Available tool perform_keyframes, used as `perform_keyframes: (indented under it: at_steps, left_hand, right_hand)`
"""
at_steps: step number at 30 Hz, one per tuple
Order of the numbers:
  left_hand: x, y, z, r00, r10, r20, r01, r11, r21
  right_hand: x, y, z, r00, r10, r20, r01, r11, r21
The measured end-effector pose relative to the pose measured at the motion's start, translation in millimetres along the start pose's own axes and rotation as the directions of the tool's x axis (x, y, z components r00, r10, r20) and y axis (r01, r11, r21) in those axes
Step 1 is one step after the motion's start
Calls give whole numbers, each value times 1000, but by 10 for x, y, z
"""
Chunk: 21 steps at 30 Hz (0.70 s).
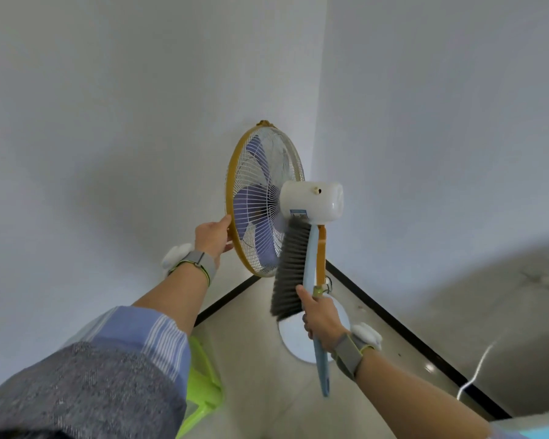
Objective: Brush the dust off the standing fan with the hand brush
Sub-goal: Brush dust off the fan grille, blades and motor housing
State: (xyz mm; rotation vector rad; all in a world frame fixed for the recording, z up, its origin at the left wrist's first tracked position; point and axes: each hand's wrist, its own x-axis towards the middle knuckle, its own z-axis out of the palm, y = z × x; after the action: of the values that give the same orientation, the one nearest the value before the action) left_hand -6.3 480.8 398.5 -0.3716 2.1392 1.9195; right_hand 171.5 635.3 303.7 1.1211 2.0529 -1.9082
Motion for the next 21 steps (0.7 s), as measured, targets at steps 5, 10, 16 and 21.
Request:
perform_keyframes:
  at_steps: [5,10,16,21]
  left_hand:
    - [-124,14,23,998,33,49,-35,999,23]
    - [-112,-27,-158,992,-47,119,44,999,27]
    - [-48,77,-302,933,-110,343,114,993,9]
    - [115,126,-316,922,-103,373,57,989,133]
  right_hand:
    - [-204,-324,351,986,-107,125,78,973,218]
    - [-41,-51,523,997,36,71,-32,998,-50]
    - [50,-306,515,968,-54,-245,93,984,149]
    - [-152,-647,873,956,-130,-263,235,875,423]
